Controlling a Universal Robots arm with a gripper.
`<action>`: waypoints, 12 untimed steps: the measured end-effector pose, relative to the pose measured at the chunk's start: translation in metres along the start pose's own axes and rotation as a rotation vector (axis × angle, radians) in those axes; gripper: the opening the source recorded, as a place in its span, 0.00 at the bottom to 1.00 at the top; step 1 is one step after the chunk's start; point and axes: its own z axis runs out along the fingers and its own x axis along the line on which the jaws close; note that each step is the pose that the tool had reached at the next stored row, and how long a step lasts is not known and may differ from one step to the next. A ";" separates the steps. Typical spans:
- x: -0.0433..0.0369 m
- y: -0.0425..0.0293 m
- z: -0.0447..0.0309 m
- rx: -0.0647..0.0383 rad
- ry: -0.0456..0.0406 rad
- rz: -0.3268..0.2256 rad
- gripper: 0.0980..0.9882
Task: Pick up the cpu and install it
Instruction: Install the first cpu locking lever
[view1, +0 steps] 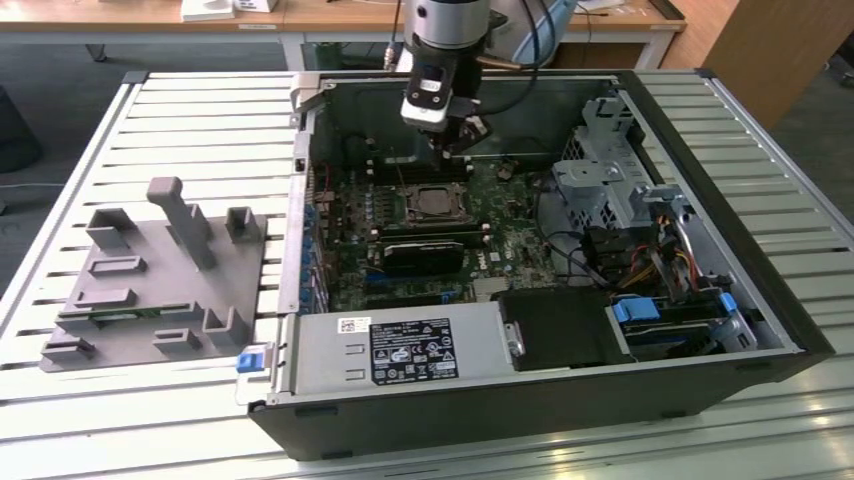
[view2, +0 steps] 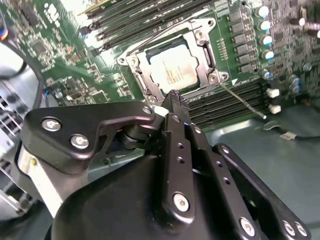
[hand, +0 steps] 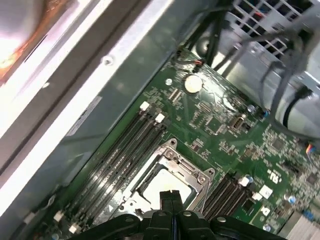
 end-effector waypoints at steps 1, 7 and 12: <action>0.0000 0.0000 0.0000 -0.001 0.0006 -0.018 0.01; 0.0000 0.0000 0.0002 -0.004 0.0042 -0.127 0.01; 0.0000 0.0000 0.0004 -0.006 0.0072 -0.219 0.01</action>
